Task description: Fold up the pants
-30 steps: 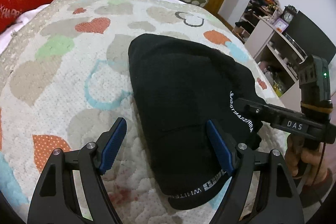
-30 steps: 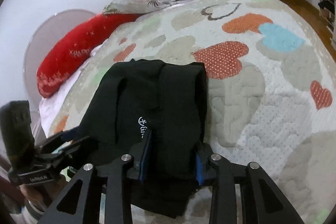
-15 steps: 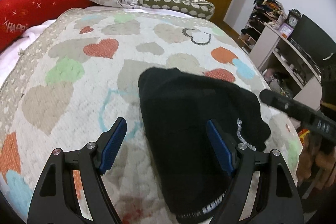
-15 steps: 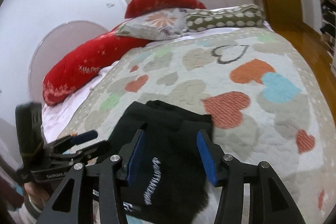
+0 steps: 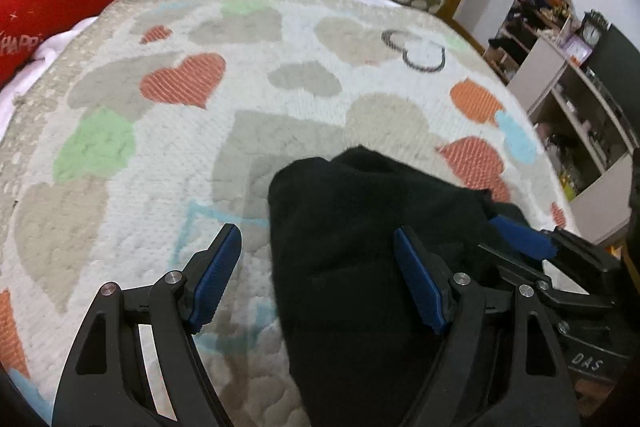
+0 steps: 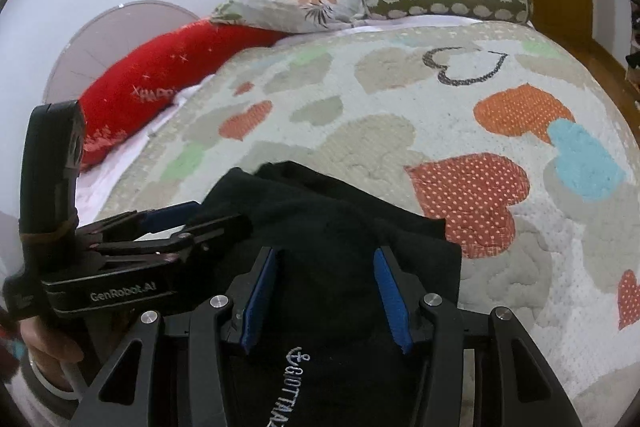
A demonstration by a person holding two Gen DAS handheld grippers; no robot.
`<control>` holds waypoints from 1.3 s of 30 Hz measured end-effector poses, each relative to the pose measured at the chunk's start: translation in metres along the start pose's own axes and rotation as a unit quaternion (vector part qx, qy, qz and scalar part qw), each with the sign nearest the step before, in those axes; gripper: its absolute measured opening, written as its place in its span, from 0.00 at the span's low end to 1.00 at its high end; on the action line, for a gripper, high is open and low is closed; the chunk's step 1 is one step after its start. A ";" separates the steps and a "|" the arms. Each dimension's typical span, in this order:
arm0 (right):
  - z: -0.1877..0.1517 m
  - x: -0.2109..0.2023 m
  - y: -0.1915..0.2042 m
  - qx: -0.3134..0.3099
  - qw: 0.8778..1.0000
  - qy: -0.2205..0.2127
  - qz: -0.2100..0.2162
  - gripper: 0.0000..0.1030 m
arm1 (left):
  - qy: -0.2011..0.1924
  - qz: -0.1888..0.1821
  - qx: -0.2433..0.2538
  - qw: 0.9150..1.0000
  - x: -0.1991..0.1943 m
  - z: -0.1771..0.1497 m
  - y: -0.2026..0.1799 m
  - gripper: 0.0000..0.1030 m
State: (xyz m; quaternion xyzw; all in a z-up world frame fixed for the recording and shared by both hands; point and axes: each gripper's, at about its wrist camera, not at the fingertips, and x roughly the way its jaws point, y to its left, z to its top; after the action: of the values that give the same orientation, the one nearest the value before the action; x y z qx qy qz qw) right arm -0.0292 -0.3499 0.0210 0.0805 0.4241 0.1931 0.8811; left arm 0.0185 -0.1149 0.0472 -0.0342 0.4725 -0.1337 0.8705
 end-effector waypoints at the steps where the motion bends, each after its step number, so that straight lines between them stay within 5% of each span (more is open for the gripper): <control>1: 0.000 0.001 -0.002 0.002 1.000 0.000 0.002 0.47 | 0.001 0.001 0.001 1.000 0.003 0.000 0.000 0.76; 8: 0.001 -0.008 -0.001 0.012 1.000 0.004 0.018 0.47 | -0.003 -0.004 -0.010 1.000 -0.006 -0.004 0.007 0.76; 18: -0.025 -0.060 0.022 -0.041 0.999 -0.020 -0.024 0.48 | -0.024 -0.024 0.011 0.999 -0.056 -0.038 -0.012 0.76; 27: -0.067 -0.044 0.014 -0.053 0.996 0.030 -0.071 0.48 | 0.007 -0.034 0.013 0.999 -0.043 -0.074 -0.025 0.76; 31: -0.073 -0.046 -0.006 0.010 0.999 0.030 -0.028 0.48 | 0.001 -0.034 0.006 0.999 -0.040 -0.080 -0.027 0.77; 39: -0.063 -0.076 0.012 -0.023 0.999 -0.010 -0.037 0.48 | 0.002 -0.028 0.005 1.000 -0.043 -0.080 -0.029 0.77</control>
State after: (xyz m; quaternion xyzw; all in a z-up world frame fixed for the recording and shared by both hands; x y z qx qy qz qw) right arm -0.1246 -0.3715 0.0396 0.0464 0.4135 0.1688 0.8935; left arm -0.0759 -0.1258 0.0434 -0.0431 0.4727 -0.1607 0.8653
